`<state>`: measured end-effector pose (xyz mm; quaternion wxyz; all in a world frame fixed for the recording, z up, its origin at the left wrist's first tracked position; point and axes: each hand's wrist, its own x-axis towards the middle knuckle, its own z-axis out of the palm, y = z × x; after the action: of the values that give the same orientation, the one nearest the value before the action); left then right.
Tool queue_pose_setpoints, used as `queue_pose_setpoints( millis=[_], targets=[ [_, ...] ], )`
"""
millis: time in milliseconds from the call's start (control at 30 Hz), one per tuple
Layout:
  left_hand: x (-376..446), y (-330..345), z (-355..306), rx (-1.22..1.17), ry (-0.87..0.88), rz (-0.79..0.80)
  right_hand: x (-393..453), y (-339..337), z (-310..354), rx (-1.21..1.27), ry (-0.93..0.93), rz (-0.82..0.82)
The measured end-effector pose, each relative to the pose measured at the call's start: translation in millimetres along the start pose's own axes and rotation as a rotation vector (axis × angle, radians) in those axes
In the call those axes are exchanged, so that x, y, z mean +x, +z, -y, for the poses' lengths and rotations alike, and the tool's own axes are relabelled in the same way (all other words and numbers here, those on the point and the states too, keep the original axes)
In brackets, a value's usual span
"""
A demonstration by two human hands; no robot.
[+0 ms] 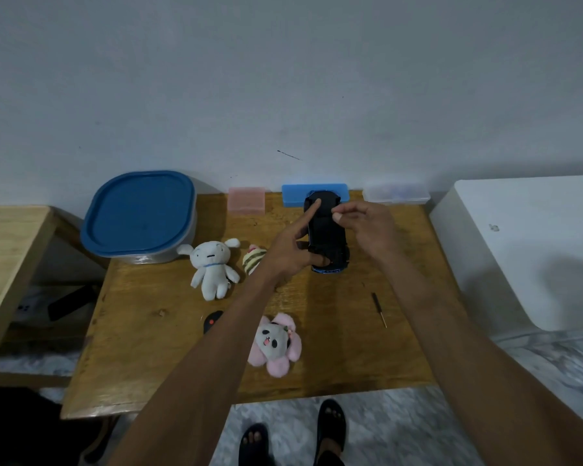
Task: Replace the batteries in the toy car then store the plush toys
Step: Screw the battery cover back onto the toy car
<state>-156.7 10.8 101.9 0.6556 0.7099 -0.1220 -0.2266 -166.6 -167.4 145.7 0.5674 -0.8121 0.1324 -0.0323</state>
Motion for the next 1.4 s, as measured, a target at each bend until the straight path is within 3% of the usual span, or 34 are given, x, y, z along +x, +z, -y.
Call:
queue_pose_setpoints(
  millis=[233,400,600,900,1167,1400],
  targets=[
    [-1,1,-1,0.014,0.025,0.004,-1,1,-1,-0.050,-0.012,-0.017],
    [-2,3,1,0.014,0.035,0.007,-6,6,-3,-0.245,-0.087,-0.147],
    [-4,11,6,0.037,0.051,-0.006,-9,12,-9,-0.278,-0.097,-0.222],
    [-6,17,9,0.055,0.066,0.011,-10,15,-14,-0.175,-0.043,-0.247],
    [-7,19,11,0.015,0.034,0.004,-6,15,-14,0.070,0.183,-0.285],
    [-5,22,14,-0.024,0.037,-0.019,-14,6,-45,0.046,0.229,-0.327]
  ],
)
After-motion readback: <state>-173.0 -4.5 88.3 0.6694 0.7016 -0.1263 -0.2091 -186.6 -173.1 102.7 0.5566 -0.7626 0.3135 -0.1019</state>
